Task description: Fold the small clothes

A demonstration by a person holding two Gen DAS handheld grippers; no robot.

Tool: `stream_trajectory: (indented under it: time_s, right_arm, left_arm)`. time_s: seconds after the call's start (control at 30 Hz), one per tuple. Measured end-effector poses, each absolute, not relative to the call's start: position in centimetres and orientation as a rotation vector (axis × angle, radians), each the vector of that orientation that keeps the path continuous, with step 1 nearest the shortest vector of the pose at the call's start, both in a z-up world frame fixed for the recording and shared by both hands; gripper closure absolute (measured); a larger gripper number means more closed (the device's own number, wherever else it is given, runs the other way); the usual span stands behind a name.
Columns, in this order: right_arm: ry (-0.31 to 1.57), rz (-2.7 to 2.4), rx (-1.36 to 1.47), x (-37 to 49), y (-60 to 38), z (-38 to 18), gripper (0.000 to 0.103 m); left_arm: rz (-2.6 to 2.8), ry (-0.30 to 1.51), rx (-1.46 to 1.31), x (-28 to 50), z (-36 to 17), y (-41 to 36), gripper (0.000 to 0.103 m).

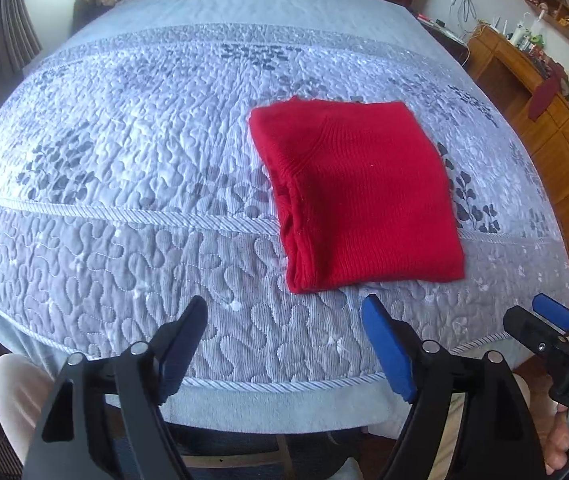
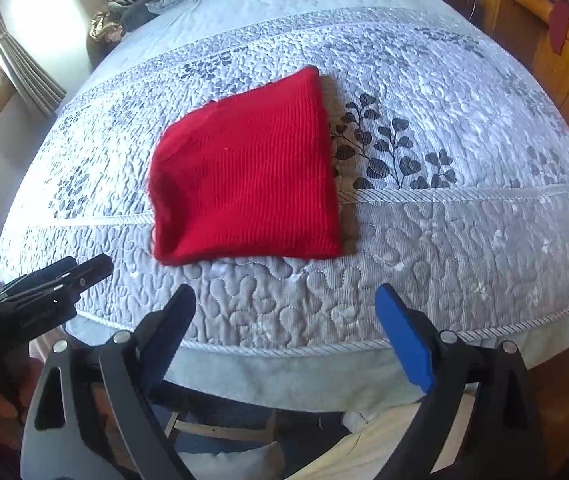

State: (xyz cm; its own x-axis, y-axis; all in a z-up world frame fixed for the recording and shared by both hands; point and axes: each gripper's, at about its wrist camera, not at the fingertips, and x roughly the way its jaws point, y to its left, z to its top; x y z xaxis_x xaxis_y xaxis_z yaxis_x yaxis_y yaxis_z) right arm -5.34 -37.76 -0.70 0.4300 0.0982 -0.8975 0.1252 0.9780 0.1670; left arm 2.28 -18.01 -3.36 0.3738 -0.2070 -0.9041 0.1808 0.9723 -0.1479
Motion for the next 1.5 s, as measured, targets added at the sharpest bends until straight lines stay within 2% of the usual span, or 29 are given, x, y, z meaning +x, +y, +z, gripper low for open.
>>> stream_trajectory:
  time_s: [0.4,0.77,1.5]
  right_arm:
    - [1.081,-0.107,0.106,-6.6,-36.0,2.1,0.011]
    - [1.096,-0.149,0.107,-6.9,-35.0,1.7,0.009]
    - [1.121,-0.159,0.111,-6.0,-34.9,0.7,0.009]
  left_arm:
    - [-0.211,1.105,0.022,0.3,-1.0,-17.2,0.022]
    - [-0.219,1.078,0.062,-1.3,1.0,-17.6,0.021]
    - [-0.198,1.092,0.076,-0.9,0.3,-17.7,0.020]
